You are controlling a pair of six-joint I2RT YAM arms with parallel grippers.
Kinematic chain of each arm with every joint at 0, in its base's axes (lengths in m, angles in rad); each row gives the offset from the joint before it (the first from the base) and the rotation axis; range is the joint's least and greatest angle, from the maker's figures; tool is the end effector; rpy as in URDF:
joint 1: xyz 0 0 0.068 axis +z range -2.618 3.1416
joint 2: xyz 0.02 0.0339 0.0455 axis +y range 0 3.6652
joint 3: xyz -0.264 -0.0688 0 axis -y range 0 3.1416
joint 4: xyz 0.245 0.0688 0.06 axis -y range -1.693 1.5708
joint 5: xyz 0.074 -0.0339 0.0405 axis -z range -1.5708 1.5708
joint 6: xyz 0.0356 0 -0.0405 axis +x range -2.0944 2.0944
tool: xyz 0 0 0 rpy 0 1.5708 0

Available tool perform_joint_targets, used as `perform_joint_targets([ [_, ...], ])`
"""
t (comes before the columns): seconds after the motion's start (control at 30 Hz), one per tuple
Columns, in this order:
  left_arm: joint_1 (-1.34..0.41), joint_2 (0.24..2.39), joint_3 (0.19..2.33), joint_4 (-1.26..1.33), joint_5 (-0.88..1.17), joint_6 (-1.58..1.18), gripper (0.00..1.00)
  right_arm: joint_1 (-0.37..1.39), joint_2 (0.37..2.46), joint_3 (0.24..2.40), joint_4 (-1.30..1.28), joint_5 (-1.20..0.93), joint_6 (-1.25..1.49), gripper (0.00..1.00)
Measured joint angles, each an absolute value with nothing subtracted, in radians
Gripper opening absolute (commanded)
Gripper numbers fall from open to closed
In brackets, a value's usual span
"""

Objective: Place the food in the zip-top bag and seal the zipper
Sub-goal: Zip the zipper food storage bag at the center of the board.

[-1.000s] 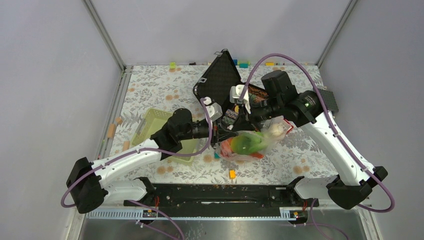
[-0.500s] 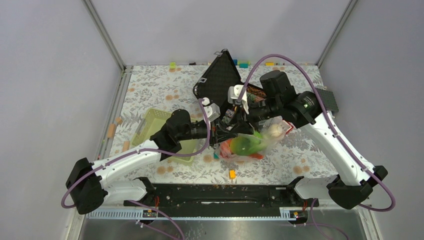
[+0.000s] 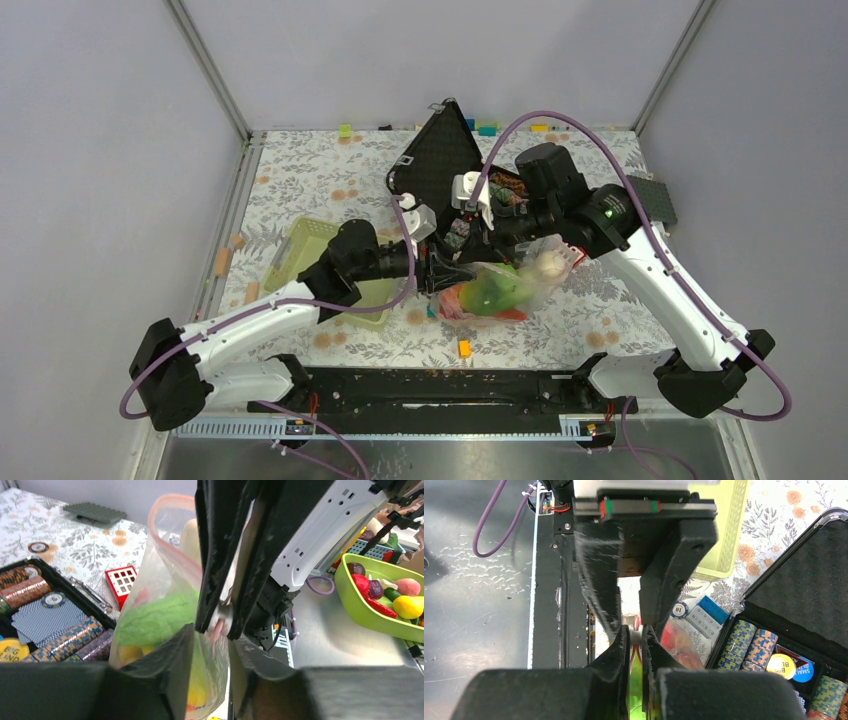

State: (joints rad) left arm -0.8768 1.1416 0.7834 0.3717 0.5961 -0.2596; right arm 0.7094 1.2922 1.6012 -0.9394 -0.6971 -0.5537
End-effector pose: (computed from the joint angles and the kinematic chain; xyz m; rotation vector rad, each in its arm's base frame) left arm 0.1535 -0.2158 0.3252 0.9910 1.4166 -1.3277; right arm 0.1705 0.1765 0.4393 -1.5667 1.4791 0.8513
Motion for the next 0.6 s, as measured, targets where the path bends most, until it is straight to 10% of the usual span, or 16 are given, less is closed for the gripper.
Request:
perform_joint_targets([
  [0.13,-0.877,1.132,0.784,0.41,0.61,-0.268,0.27,0.711,1.293,1.601,-0.94,-0.697,-0.541,0.0],
  [0.23,-0.877,1.134,0.787,0.416,0.627,-0.273,0.0,0.711,1.293,1.601,-0.938,-0.699,-0.522,0.0],
  [0.6,-0.88,1.111,0.76,0.417,0.545,-0.323,0.0,0.712,1.293,1.616,-0.95,-0.647,-0.512,0.0],
])
